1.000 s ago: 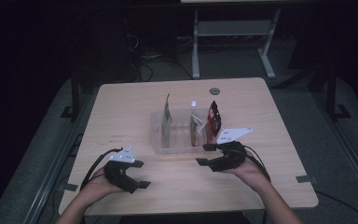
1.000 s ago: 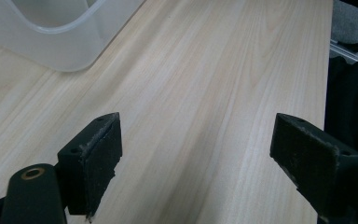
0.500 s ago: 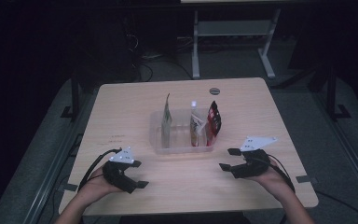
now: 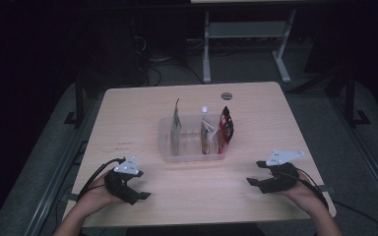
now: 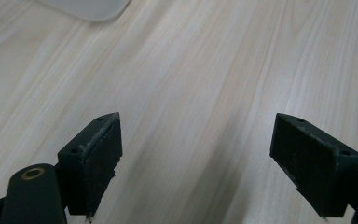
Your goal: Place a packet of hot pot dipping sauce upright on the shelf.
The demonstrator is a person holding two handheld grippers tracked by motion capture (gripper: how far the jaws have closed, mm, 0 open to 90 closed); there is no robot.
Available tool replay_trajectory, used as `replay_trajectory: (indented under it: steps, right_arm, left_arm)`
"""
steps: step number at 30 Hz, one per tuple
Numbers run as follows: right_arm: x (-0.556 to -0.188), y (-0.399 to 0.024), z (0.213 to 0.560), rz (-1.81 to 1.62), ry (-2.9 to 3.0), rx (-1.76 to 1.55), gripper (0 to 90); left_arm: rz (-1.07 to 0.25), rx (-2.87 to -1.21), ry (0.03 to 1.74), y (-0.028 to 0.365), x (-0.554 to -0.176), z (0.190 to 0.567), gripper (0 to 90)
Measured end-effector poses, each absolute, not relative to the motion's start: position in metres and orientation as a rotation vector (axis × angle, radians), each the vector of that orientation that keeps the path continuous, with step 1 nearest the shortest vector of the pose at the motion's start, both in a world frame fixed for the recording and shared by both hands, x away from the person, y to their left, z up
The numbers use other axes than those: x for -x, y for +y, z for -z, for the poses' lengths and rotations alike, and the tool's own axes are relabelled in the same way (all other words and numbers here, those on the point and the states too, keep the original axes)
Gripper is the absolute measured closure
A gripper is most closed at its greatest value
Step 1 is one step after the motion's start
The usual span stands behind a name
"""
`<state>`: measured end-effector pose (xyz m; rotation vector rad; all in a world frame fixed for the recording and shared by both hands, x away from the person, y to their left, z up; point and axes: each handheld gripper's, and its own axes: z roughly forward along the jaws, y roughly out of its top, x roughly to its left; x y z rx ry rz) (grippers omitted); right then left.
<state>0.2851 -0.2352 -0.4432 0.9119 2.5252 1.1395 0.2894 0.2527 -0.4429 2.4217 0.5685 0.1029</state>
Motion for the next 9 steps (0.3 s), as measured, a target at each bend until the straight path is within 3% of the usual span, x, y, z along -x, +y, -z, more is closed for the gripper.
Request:
replay_trajectory:
  steps: [9]
  right_arm:
    - [-0.2854,-0.2391,0.4444,-1.157,2.508,-0.919,24.5]
  left_arm:
    - [-0.097,-2.403,0.576,0.2528,-0.2906,0.4432,16.3]
